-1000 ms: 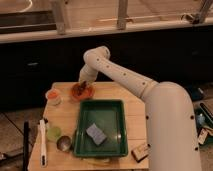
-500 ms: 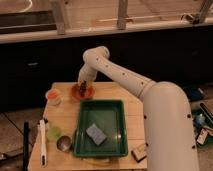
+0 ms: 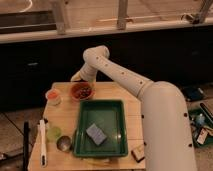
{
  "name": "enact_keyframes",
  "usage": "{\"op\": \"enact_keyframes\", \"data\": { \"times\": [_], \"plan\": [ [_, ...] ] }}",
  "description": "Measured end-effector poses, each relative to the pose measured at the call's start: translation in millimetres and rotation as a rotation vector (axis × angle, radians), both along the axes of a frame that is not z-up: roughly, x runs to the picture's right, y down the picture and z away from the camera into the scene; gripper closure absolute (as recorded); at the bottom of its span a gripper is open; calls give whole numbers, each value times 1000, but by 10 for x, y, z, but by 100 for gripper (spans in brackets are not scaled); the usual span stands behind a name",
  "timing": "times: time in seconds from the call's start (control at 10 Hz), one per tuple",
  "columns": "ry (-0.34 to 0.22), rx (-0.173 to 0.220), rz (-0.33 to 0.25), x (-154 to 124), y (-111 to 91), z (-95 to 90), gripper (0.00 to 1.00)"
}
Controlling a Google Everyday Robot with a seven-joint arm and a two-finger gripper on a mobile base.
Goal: Place grapes in red bowl
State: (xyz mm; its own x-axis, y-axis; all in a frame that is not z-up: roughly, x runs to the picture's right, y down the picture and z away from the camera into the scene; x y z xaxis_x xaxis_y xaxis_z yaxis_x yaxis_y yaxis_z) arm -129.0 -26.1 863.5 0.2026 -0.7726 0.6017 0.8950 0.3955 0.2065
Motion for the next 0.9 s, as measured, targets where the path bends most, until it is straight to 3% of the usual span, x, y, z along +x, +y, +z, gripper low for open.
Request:
{"op": "enact_keyframes", "data": {
  "times": [0.5,0.9],
  "plan": [
    [-43,-14,-22,-41,6,-17,20],
    [-45,-15,-23,-43,9,-17,20]
  ]
}}
